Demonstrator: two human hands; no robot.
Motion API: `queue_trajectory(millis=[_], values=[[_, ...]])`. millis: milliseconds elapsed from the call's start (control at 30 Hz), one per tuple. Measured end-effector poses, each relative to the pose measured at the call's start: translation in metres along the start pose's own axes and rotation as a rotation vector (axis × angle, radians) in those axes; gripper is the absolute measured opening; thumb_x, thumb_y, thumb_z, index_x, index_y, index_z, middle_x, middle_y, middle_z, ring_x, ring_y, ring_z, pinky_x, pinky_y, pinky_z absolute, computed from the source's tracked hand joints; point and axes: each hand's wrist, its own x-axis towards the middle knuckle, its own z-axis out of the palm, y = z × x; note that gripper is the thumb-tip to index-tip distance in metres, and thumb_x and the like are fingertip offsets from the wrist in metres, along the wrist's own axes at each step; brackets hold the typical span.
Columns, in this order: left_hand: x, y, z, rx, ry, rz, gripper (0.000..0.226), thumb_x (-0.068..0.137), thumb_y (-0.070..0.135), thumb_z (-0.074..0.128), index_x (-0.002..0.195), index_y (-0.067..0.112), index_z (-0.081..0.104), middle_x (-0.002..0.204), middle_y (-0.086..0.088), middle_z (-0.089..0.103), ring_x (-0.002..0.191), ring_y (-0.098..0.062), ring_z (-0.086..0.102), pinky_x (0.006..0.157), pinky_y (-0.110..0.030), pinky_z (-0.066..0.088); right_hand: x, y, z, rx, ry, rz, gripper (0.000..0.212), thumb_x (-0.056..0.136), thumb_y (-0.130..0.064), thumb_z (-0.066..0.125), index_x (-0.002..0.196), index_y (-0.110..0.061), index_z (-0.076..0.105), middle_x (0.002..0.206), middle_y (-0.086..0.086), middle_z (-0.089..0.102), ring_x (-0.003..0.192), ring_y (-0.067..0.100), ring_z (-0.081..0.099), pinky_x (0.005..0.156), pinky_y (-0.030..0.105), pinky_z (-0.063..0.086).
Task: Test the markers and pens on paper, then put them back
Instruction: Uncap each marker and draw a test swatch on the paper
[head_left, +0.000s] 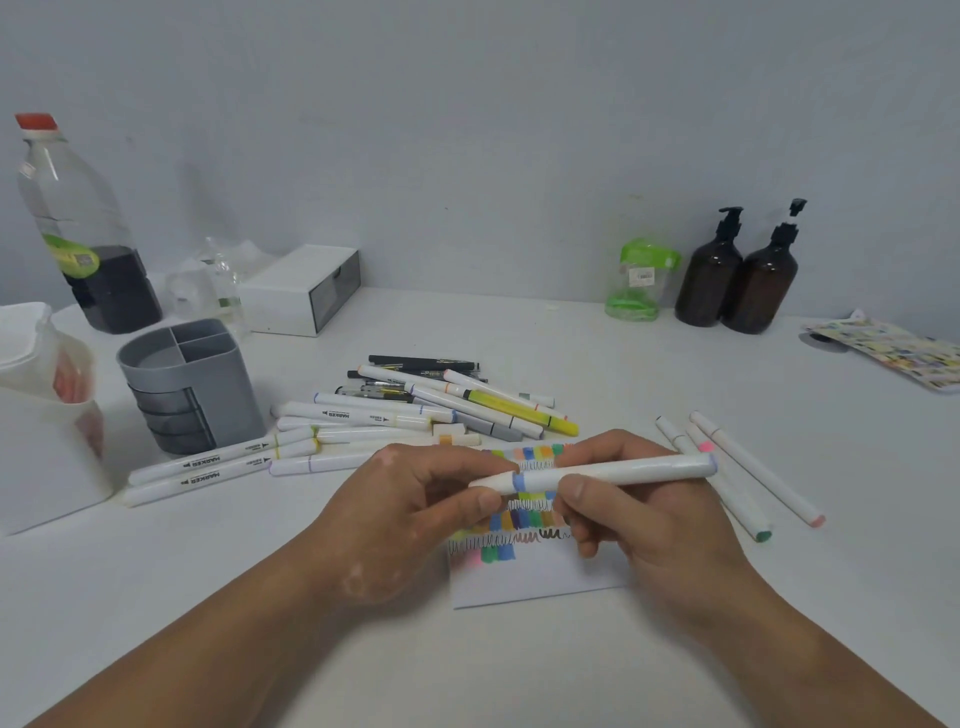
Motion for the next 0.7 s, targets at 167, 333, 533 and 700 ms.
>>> queue_trajectory(millis=[167,333,533,700], values=[[-0.002,0.004,0.002,0.056,0.020,0.046,0.022,0.096,0.032,0.059,0.111,0.039,0.074,0.079,0.010,0.070,0.072,-0.003,0.063,0.070,-0.018,0.050,-0.002,-0.005,0.004,0.008,-0.028,0.033,0.018,0.071,-0.023,0.084,0.088,-0.018,0.079,0.068,0.013,0.069,0.060,0.021,0.065,0.055,0.026,0.054],[-0.004,0.009,0.002,0.060,0.009,0.082,0.022,0.095,0.033,0.056,0.107,0.033,0.075,0.075,-0.002,0.066,0.068,-0.011,0.059,0.068,-0.034,0.052,-0.002,-0.005,0.006,0.048,-0.028,0.064,0.019,0.073,-0.024,0.079,0.090,-0.016,0.079,0.072,0.015,0.071,0.063,0.022,0.067,0.058,0.027,0.056],[-0.004,0.007,-0.003,0.169,0.038,0.099,0.023,0.096,0.037,0.055,0.112,0.038,0.073,0.076,0.013,0.066,0.072,-0.007,0.061,0.067,-0.019,0.048,0.000,-0.005,0.003,0.023,-0.064,0.016,0.021,0.076,-0.025,0.085,0.094,-0.017,0.079,0.071,0.013,0.070,0.061,0.021,0.064,0.057,0.027,0.054],[-0.001,0.003,-0.014,0.344,0.147,0.119,0.022,0.098,0.024,0.062,0.113,0.038,0.072,0.096,0.021,0.066,0.086,-0.005,0.060,0.073,-0.011,0.043,0.002,-0.015,-0.022,0.211,-0.323,0.199,0.069,0.075,-0.064,0.076,0.112,-0.006,0.076,0.103,0.031,0.072,0.070,0.025,0.064,0.055,0.032,0.054]])
